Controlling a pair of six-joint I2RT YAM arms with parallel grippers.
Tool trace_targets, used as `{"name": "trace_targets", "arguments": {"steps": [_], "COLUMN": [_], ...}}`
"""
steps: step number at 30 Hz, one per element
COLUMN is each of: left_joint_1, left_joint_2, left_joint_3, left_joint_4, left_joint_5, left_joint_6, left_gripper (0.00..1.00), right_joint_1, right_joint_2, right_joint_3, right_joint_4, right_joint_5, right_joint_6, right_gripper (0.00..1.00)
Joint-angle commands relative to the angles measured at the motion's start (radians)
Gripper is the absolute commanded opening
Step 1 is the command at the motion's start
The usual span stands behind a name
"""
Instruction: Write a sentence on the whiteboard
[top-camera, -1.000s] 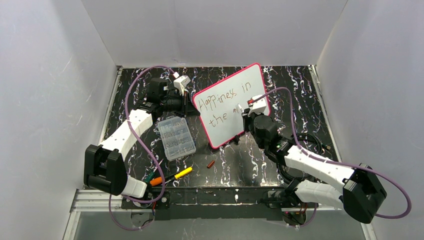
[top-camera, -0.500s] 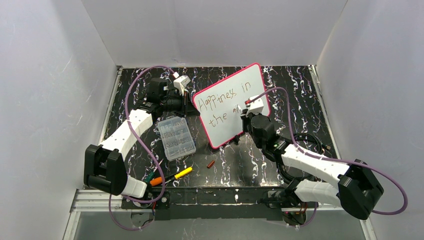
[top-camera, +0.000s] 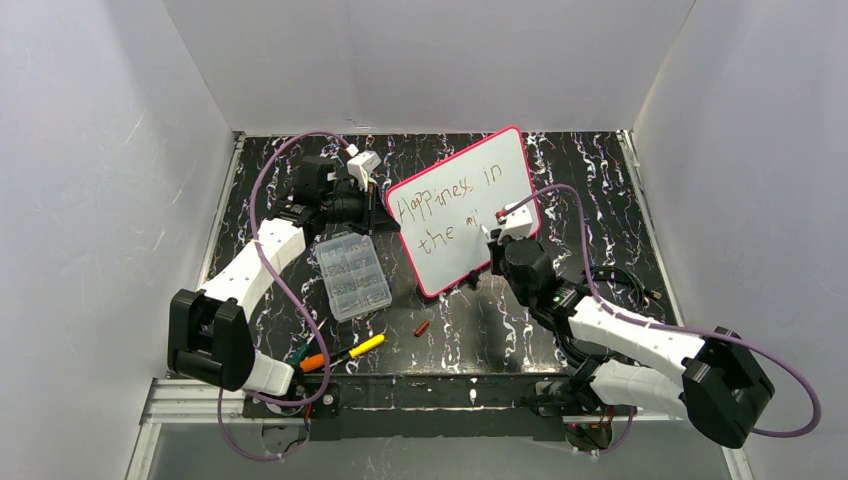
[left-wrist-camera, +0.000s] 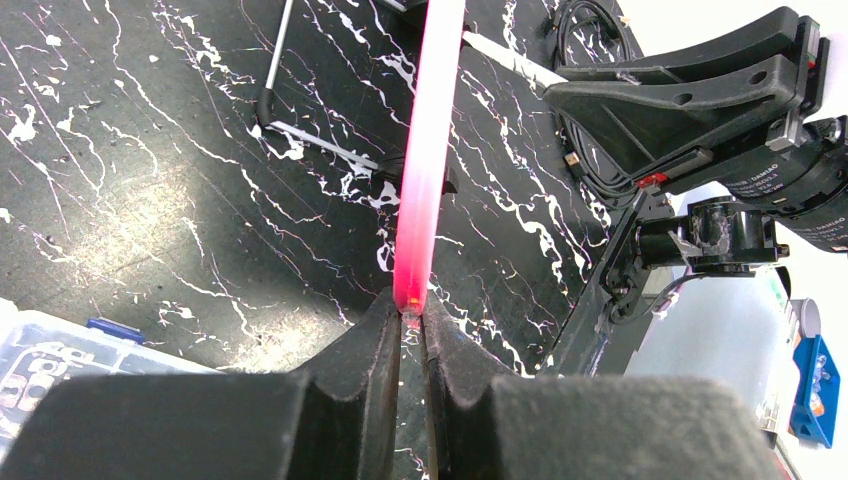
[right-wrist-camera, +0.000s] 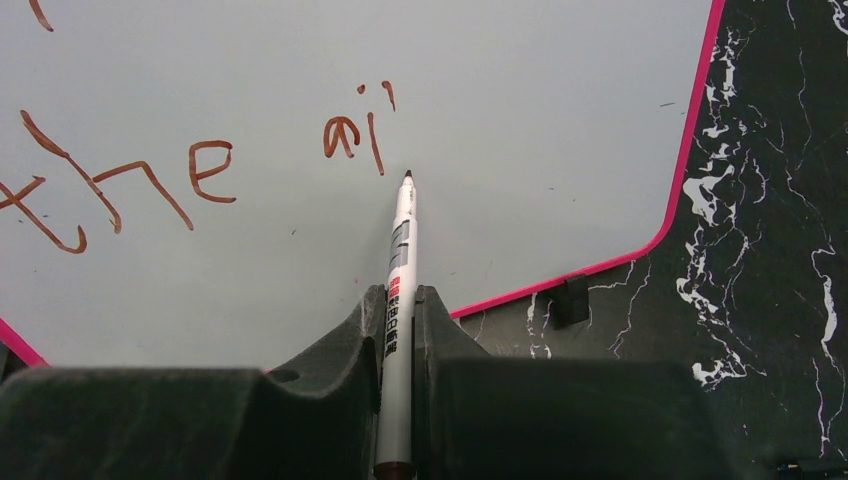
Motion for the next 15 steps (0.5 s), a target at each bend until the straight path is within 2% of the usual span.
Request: {"name": "trace_targets", "arguments": {"steps": [1, 15], "left_joint_1": [-0.006, -0.006], "left_joint_2": [-0.034, -0.033], "left_joint_3": [0.014, 0.014], "left_joint_4": [0.012, 0.012], "left_joint_5": [0.046, 0.045], "left_joint_6": [-0.002, -0.003], "left_gripper": [0.0, 0.0], "right_joint_1": [-0.004, -0.004], "right_joint_2": [-0.024, 0.021], "right_joint_3": [-0.003, 0.067], "right_joint_4": [0.005, 0.077], "right_joint_5": [0.009, 0.007], "right_joint_6": [0.021, -0.038], "right_gripper": [0.01, 0.01]}}
